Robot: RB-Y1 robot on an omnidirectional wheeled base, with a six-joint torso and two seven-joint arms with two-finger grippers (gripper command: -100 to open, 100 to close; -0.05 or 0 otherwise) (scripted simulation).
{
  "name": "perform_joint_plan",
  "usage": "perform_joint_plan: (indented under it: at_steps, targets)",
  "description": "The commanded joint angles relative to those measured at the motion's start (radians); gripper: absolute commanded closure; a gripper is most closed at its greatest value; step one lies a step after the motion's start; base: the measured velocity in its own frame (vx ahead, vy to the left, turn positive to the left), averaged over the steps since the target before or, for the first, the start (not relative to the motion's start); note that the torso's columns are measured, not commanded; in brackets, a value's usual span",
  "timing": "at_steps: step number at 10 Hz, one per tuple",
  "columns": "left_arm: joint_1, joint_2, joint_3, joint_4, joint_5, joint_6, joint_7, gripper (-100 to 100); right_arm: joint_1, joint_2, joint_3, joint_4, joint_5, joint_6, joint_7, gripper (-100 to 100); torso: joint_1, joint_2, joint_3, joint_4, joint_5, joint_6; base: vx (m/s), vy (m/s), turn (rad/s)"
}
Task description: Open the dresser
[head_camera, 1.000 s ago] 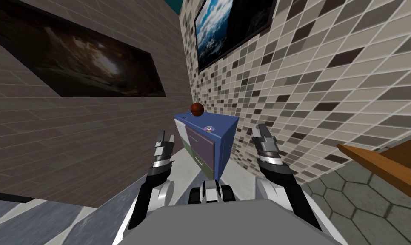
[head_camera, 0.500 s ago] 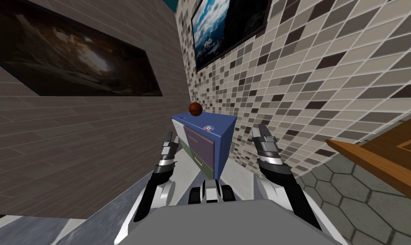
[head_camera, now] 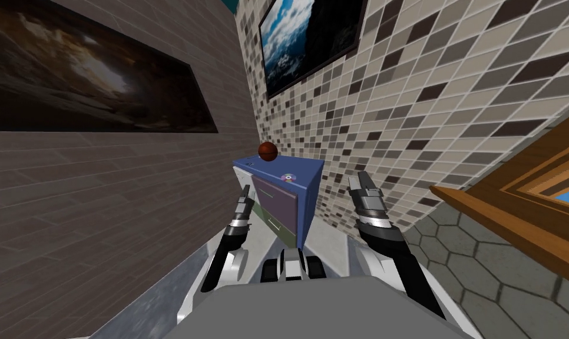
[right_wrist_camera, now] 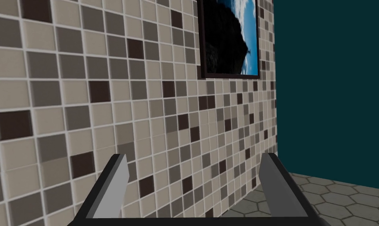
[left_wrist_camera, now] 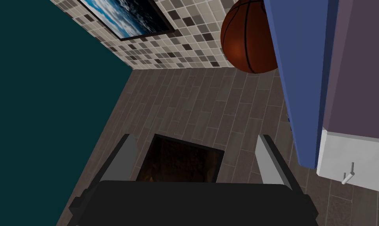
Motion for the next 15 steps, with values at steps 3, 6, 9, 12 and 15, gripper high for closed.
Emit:
perform_joint_plan:
  at_steps: [3, 6, 9, 12, 15]
  targets:
    - [-0.046, 0.018, -0.043, 0.098, -0.029, 0.015, -0.004, -100, 0.0, 0.0, 0.0, 0.0, 0.0, 0.0, 0.0, 0, 0.0, 0.0, 0.0, 0.0, 0.0, 0.0, -0.004, 0.054, -0.117]
    - [-0.075, 0.046, -0.072, 0.161, -0.048, 0.025, -0.008, -100, 0.0, 0.0, 0.0, 0.0, 0.0, 0.0, 0.0, 0, 0.0, 0.0, 0.0, 0.0, 0.0, 0.0, -0.008, 0.063, -0.138]
    - [-0.102, 0.086, -0.1, 0.22, -0.067, 0.033, -0.011, -100, 0.0, 0.0, 0.0, 0.0, 0.0, 0.0, 0.0, 0, 0.0, 0.0, 0.0, 0.0, 0.0, 0.0, -0.007, 0.056, -0.12]
    - [-0.134, 0.128, -0.133, 0.288, -0.088, 0.043, -0.015, -100, 0.0, 0.0, 0.0, 0.0, 0.0, 0.0, 0.0, 0, 0.0, 0.0, 0.0, 0.0, 0.0, 0.0, -0.014, 0.061, -0.149]
    - [-0.164, 0.163, -0.164, 0.355, -0.109, 0.053, -0.019, -100, 0.0, 0.0, 0.0, 0.0, 0.0, 0.0, 0.0, 0, -0.001, 0.0, 0.0, 0.0, 0.0, 0.0, -0.005, 0.055, -0.117]
